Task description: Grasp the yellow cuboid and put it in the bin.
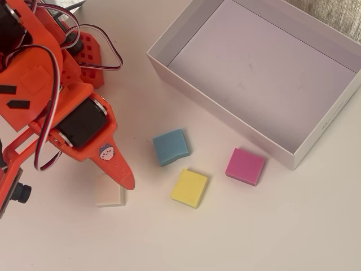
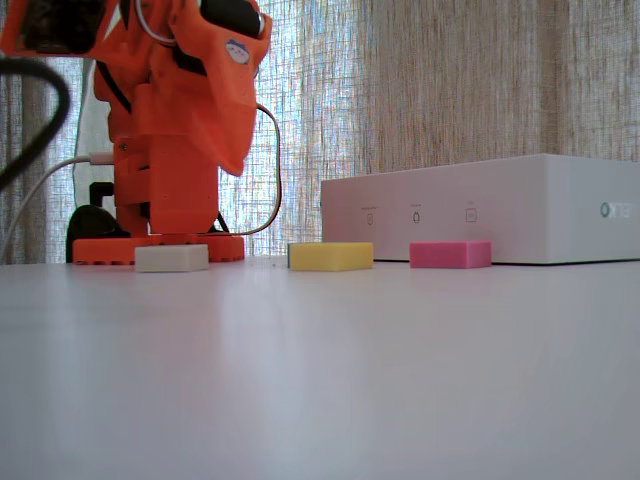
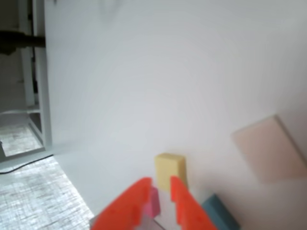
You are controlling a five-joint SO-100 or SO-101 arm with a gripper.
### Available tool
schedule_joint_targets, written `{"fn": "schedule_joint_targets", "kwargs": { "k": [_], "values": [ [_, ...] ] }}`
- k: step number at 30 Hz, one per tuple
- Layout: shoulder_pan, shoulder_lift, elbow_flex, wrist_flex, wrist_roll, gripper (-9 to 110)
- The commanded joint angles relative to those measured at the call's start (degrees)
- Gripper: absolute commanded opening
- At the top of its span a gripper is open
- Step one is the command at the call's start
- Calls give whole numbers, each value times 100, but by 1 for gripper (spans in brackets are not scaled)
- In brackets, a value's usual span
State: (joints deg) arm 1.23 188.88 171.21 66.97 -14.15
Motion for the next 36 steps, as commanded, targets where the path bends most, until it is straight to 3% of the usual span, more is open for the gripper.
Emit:
{"fn": "schedule_joint_targets", "kwargs": {
  "k": [1, 6, 12, 21, 28, 36],
  "values": [
    [-229, -281, -53, -519, -308, 28],
    [-475, -2101, -1362, -1406, -352, 39],
    [-861, -4342, -3867, -1327, -290, 39],
    [-1222, -7515, -7559, 624, -35, 37],
    [-1055, -8147, -7383, 1389, -9, 37],
    [-905, -8209, -6231, 1011, -299, 37]
  ]
}}
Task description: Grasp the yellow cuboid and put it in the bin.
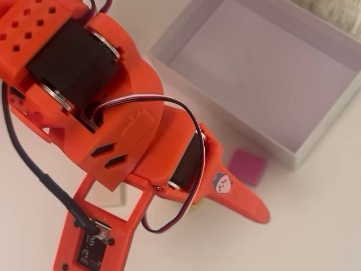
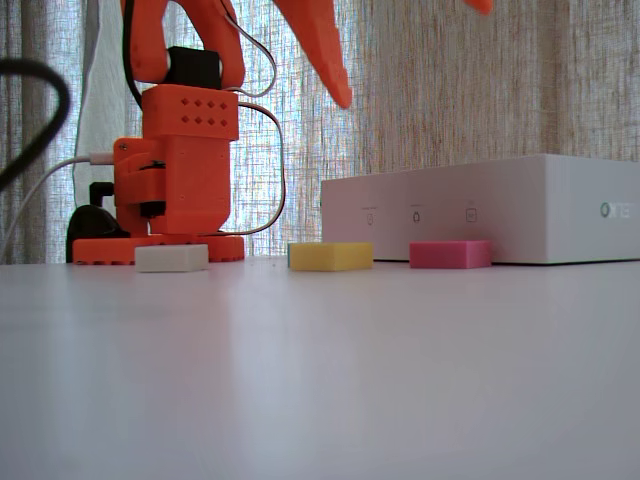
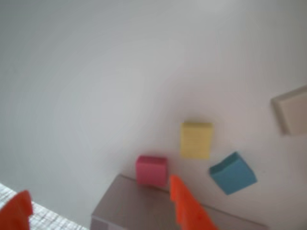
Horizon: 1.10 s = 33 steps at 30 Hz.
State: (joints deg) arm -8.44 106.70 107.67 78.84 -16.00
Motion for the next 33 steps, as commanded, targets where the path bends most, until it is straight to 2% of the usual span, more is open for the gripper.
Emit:
{"fn": "schedule_joint_targets", "kwargs": {
  "k": [1, 8, 18, 30, 33],
  "values": [
    [88, 9, 255, -264, -141, 37],
    [202, 35, 1081, -773, -334, 37],
    [114, 62, 1767, -905, -352, 37],
    [167, -431, 1898, -1292, -308, 37],
    [114, -519, 1898, -1239, -290, 34]
  ]
}}
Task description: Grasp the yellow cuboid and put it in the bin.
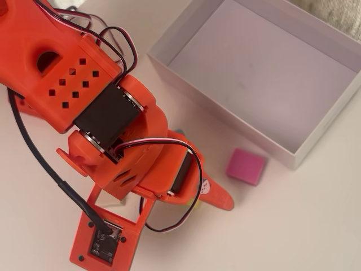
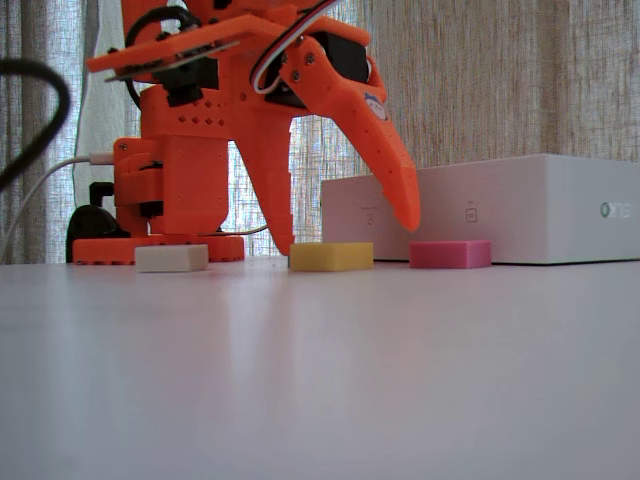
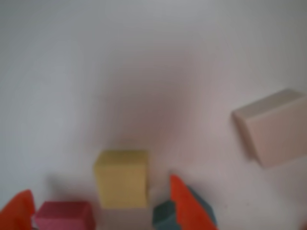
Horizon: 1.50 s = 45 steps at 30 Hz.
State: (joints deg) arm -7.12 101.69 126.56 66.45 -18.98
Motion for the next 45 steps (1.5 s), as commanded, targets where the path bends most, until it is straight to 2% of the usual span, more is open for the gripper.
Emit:
{"fn": "schedule_joint_targets", "kwargs": {
  "k": [1, 22, 36, 39, 45],
  "values": [
    [-44, -53, 9, 0, 26, 31],
    [-132, -817, -413, -9, 237, 30],
    [-79, -870, -413, -193, 352, 5],
    [-79, -879, -413, -264, 352, -8],
    [-44, -694, -439, -308, 352, -8]
  ]
}}
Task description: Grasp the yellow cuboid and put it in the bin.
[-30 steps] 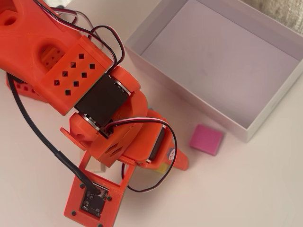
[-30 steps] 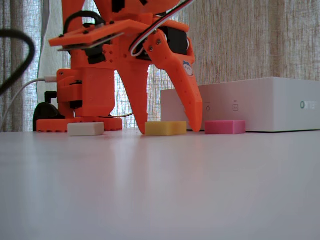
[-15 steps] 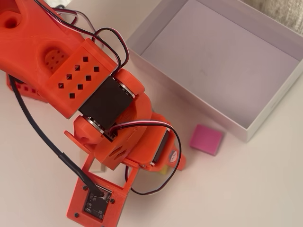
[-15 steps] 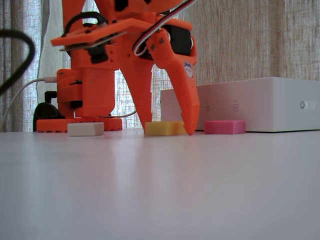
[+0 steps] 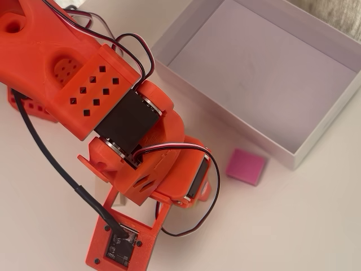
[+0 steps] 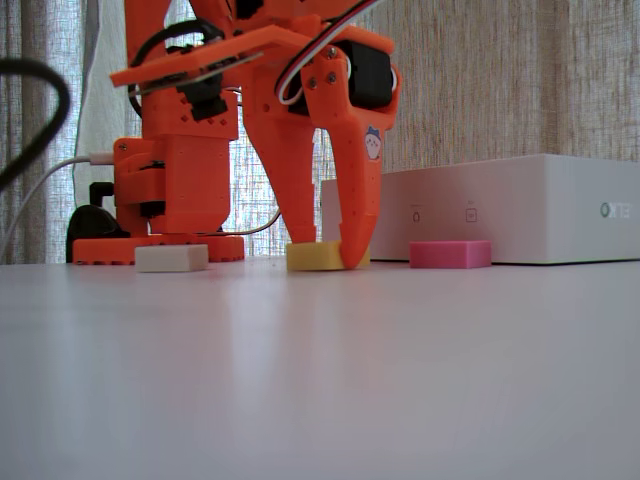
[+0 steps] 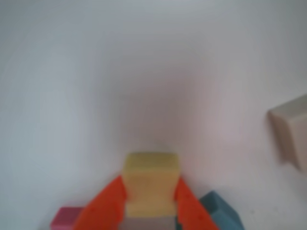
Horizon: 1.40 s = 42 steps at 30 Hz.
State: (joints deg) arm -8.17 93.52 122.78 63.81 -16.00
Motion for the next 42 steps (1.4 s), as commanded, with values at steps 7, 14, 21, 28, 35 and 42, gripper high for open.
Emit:
{"fn": "schedule_joint_targets", "kwargs": {
  "k": [7, 14, 21, 28, 35, 42],
  "values": [
    [-167, 1371, -1002, -141, -176, -8],
    [-1195, 1995, -2856, -18, -765, -8],
    [-2637, 2303, -3146, 624, -1134, -8],
    [-3296, 2285, -1978, 1538, -1187, -8],
    [-3586, 2171, -334, 1116, -1195, -8],
    [-3656, 2153, 281, 580, -1195, -7]
  ]
}}
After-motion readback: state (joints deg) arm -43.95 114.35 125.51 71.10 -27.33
